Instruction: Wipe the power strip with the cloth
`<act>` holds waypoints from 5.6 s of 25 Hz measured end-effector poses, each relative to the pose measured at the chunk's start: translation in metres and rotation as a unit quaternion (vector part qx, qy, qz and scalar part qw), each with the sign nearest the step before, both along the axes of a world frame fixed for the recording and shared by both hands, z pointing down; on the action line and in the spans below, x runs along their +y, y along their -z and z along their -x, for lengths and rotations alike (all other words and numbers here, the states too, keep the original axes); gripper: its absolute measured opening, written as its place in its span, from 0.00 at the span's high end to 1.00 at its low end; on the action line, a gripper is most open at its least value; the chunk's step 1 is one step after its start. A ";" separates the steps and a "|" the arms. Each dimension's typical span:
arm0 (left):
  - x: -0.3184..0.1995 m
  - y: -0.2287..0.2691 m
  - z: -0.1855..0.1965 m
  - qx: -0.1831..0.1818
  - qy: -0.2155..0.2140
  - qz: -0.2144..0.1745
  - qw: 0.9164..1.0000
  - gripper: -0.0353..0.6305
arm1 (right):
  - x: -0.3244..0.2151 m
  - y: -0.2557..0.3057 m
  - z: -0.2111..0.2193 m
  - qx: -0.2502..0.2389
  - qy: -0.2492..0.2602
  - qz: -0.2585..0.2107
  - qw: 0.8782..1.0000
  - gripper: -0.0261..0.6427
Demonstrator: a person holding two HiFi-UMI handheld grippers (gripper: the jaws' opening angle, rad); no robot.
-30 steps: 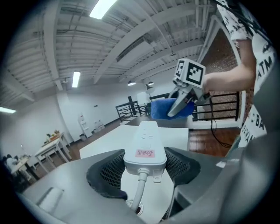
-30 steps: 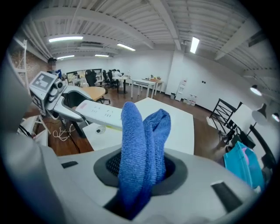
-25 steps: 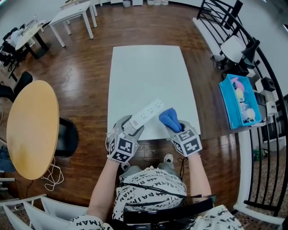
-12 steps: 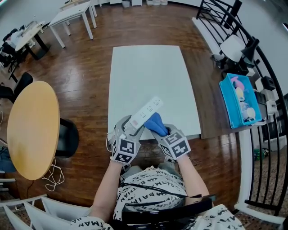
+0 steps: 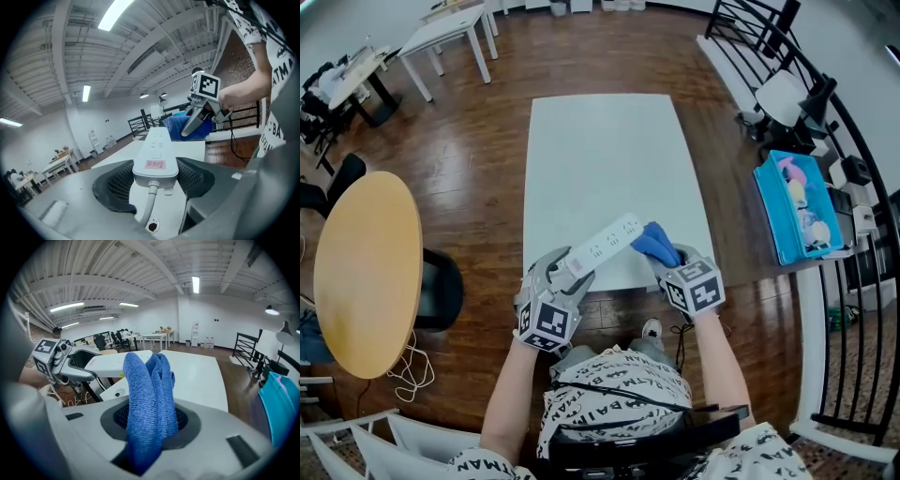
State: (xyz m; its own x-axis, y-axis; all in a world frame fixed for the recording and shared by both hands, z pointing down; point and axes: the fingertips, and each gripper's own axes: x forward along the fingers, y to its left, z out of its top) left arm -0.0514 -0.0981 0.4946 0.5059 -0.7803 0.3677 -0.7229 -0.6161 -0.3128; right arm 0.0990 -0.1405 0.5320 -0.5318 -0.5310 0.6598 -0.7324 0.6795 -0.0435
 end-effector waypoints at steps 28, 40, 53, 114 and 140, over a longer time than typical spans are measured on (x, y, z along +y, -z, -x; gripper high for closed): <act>0.049 0.006 -0.029 -0.145 -0.252 -0.015 0.957 0.52 | 0.030 0.016 -0.021 0.243 0.388 -0.033 0.888 0.77; 0.070 -0.008 -0.066 -0.161 -0.318 -0.005 0.934 0.52 | 0.068 0.032 0.056 0.251 0.526 -0.080 0.808 0.77; 0.064 -0.003 -0.053 -0.138 -0.305 0.002 0.942 0.52 | 0.060 0.023 0.036 0.273 0.532 -0.066 0.799 0.77; -0.041 -0.203 -0.018 -0.027 -0.146 0.235 0.961 0.52 | 0.019 -0.041 -0.053 0.048 -0.018 0.020 0.998 0.77; -0.054 -0.098 0.067 0.160 0.165 0.139 0.963 0.93 | -0.012 -0.056 -0.044 -0.037 -0.097 0.027 0.994 0.77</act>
